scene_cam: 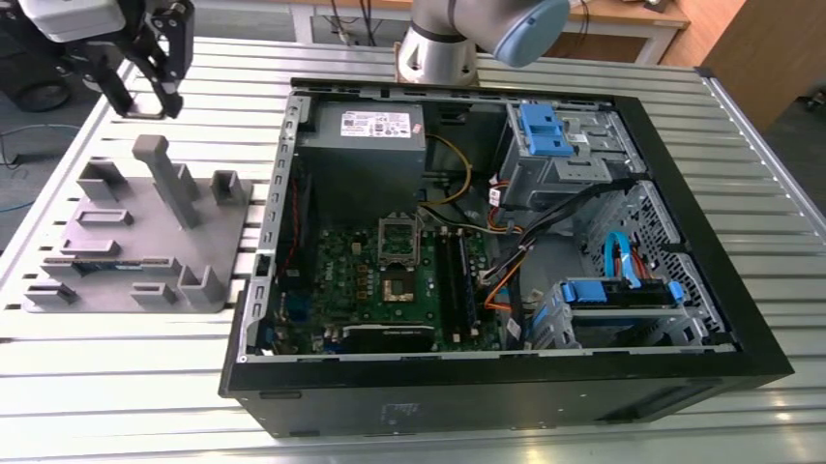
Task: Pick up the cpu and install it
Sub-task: 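Pick up the cpu and move it towards the insertion slot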
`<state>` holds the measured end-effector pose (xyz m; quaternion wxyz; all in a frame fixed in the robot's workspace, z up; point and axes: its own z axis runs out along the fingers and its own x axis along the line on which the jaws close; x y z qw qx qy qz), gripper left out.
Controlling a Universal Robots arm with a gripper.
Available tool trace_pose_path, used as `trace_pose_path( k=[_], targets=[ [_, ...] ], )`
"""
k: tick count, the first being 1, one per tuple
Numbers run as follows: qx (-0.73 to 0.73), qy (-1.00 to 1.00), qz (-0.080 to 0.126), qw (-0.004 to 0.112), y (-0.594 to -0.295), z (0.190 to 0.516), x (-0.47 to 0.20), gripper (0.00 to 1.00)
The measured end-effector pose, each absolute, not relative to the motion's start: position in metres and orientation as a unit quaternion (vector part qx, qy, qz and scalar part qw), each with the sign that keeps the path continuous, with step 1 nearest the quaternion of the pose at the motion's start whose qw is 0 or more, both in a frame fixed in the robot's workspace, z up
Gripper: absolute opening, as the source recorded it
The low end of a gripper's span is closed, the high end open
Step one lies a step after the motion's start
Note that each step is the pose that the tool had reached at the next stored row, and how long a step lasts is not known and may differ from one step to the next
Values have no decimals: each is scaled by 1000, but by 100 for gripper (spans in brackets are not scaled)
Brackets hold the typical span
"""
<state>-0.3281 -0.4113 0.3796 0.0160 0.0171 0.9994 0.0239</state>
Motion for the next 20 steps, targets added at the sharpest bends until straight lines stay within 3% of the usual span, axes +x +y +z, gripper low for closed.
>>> trace_pose_path(
  k=[20],
  targets=[
    [17, 999, 24, 16, -411, 379, -271, 47]
  ],
)
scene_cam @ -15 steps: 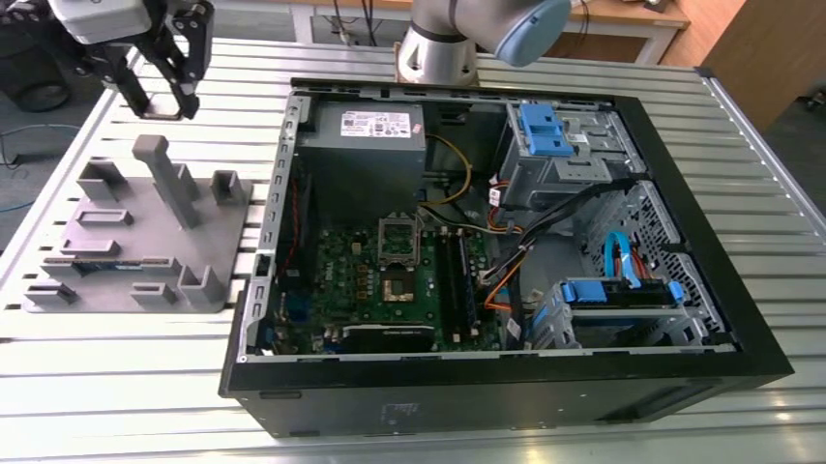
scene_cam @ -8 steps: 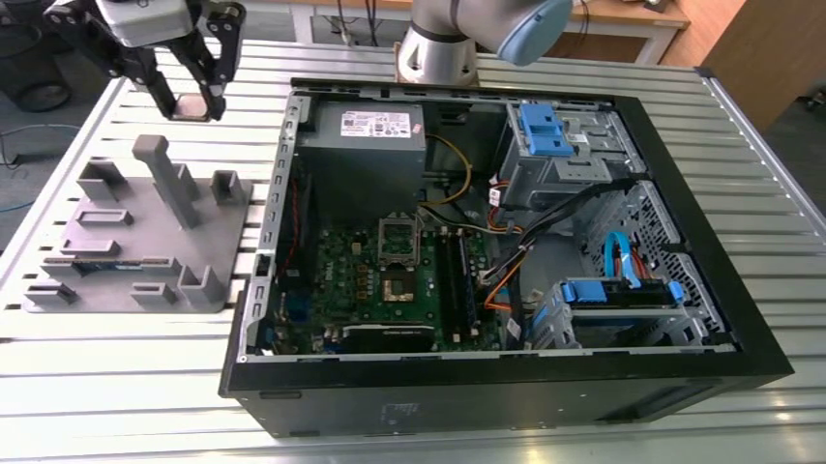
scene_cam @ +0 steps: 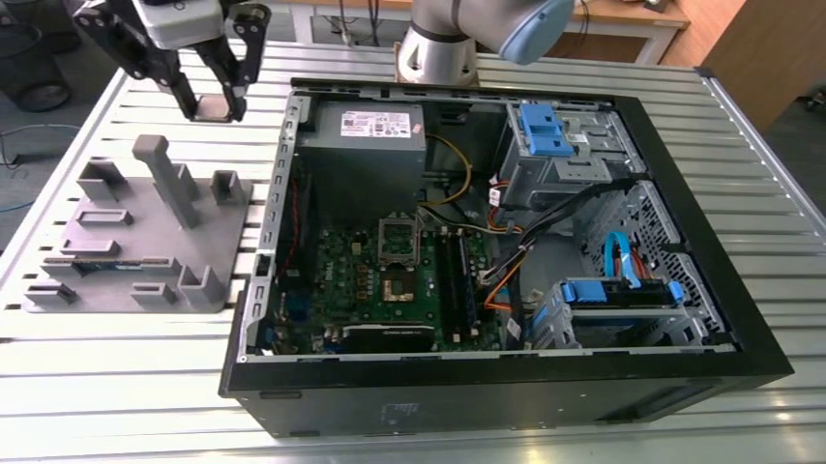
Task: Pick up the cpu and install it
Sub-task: 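Pick up the cpu and move it towards the insertion slot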
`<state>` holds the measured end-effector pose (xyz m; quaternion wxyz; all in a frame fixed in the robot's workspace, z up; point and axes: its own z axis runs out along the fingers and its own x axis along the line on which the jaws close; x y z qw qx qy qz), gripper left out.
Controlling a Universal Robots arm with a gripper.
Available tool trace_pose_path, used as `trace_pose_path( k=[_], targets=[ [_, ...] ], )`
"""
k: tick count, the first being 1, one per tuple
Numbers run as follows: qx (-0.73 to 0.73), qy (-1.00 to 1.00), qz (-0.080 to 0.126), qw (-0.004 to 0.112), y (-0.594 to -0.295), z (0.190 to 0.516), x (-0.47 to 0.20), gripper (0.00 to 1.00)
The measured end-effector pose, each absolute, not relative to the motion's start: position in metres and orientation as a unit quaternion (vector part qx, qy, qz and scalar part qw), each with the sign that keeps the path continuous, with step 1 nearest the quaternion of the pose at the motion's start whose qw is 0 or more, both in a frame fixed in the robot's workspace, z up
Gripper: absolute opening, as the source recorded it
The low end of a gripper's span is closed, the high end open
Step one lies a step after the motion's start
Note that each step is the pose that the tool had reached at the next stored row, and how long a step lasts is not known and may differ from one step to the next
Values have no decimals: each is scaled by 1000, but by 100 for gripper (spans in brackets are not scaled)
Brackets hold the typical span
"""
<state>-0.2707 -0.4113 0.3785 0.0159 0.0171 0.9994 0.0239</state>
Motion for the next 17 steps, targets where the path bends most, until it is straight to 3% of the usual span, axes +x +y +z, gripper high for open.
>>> trace_pose_path(
  k=[17],
  targets=[
    [17, 999, 24, 16, -411, 377, -218, 47]
  ],
)
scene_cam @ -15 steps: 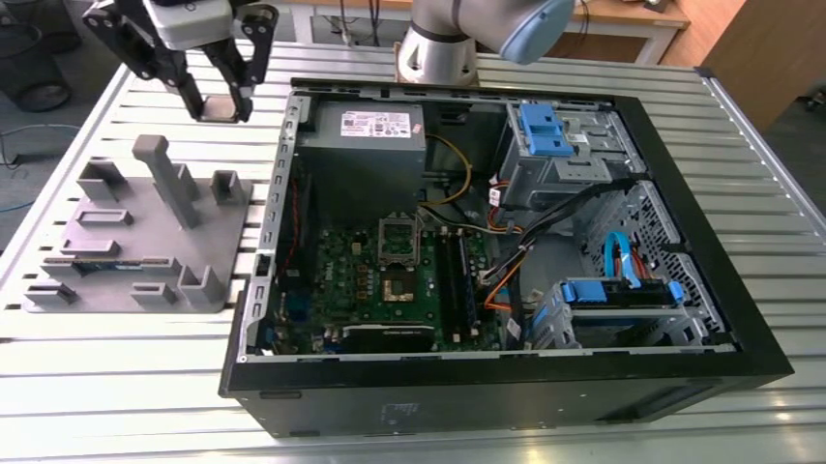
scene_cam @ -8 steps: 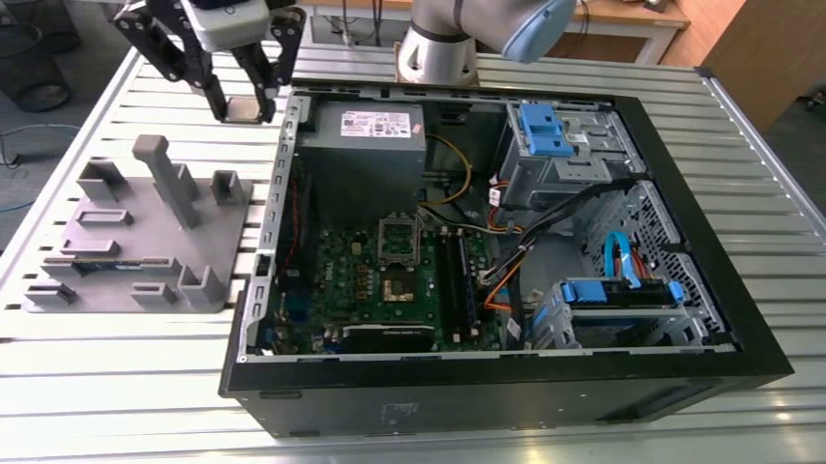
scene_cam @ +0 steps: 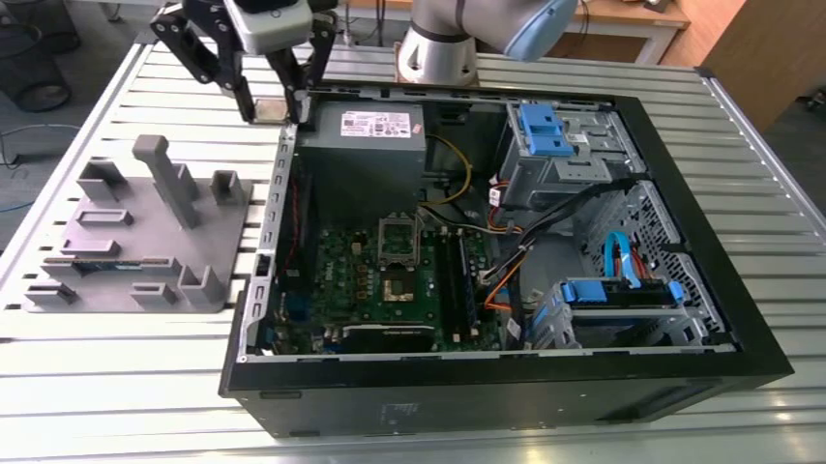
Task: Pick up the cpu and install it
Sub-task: 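Pick up the cpu and move it towards the insertion slot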
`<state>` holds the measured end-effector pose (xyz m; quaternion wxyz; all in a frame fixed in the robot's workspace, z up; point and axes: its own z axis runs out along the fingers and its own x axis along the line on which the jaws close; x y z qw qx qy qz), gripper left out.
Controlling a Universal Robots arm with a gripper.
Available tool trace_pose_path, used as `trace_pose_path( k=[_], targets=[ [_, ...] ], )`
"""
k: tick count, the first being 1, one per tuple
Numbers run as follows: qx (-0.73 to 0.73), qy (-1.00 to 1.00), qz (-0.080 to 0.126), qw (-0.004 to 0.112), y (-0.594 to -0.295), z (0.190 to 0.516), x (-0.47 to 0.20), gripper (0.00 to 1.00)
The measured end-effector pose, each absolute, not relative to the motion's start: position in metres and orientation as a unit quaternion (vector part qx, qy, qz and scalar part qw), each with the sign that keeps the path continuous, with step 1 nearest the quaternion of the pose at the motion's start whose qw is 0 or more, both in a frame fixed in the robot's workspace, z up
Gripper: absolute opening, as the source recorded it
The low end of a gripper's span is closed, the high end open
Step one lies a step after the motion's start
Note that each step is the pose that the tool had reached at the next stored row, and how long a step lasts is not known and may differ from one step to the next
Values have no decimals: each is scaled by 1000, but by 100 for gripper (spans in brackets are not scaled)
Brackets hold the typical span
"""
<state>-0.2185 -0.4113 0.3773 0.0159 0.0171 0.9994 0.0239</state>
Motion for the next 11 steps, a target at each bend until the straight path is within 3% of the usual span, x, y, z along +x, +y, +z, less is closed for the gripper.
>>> trace_pose_path(
  k=[11],
  targets=[
    [17, 999, 24, 16, -411, 376, -182, 47]
  ],
)
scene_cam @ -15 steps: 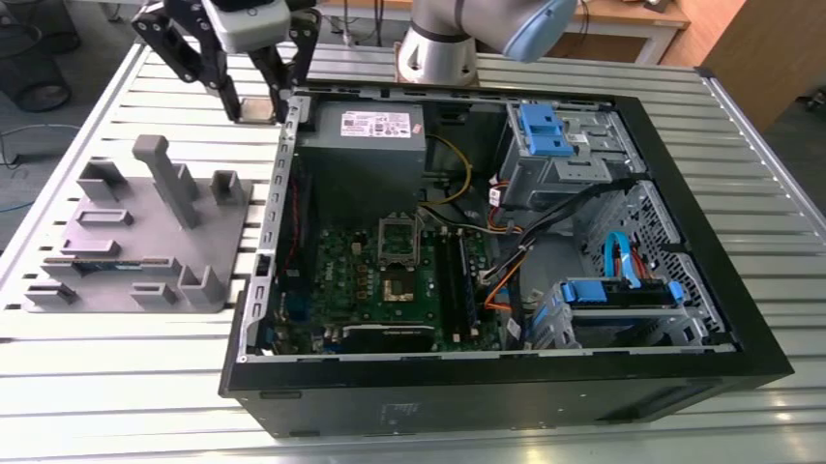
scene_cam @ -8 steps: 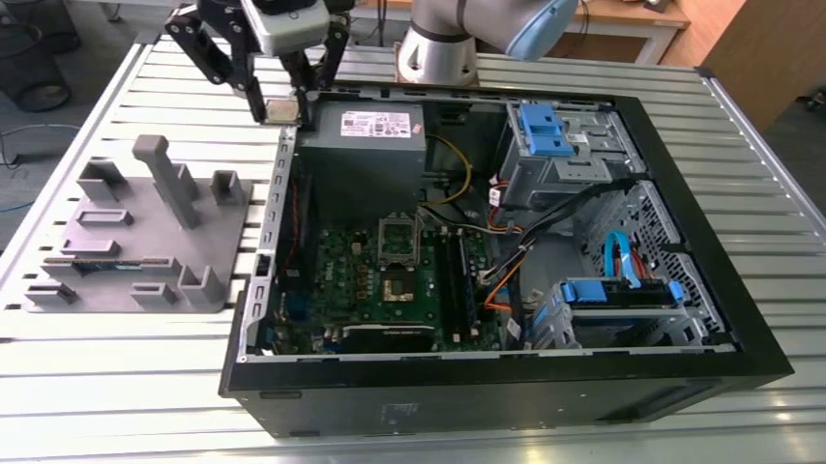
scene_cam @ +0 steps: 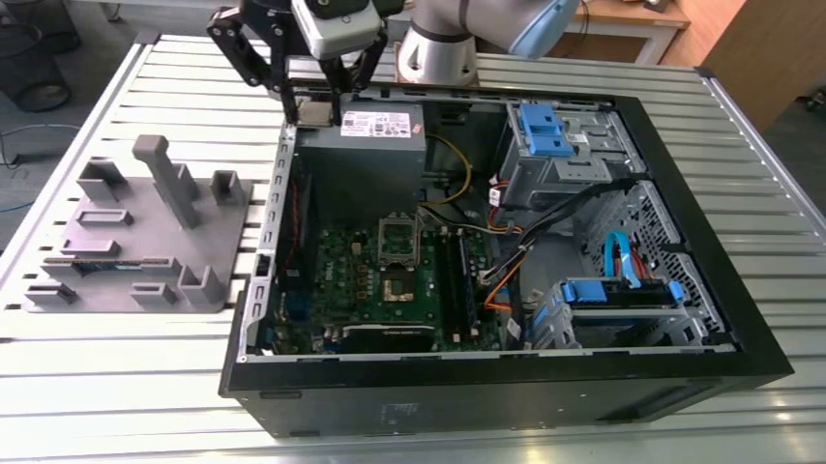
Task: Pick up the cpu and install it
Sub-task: 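Pick up the cpu and move it towards the insertion slot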
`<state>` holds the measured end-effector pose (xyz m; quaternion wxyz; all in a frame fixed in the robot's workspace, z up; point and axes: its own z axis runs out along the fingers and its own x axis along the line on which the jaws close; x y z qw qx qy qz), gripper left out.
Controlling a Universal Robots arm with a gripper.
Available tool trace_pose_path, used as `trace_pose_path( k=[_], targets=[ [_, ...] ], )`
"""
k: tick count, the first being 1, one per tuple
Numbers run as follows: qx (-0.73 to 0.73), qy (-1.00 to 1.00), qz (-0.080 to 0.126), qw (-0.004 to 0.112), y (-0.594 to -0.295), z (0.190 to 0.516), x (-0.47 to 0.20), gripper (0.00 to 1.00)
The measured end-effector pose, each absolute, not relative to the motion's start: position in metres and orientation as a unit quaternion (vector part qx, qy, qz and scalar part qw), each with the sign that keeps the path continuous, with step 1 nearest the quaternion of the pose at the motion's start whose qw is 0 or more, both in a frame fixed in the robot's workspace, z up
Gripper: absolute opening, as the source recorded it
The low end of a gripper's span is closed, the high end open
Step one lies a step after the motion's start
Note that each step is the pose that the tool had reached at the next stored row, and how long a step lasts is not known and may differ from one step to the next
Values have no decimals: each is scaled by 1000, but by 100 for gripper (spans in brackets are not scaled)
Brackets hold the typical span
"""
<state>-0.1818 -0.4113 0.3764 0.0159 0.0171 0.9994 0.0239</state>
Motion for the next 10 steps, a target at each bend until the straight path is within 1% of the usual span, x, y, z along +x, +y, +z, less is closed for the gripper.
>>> trace_pose_path(
  k=[10],
  targets=[
    [17, 999, 24, 16, -411, 376, -156, 47]
  ],
)
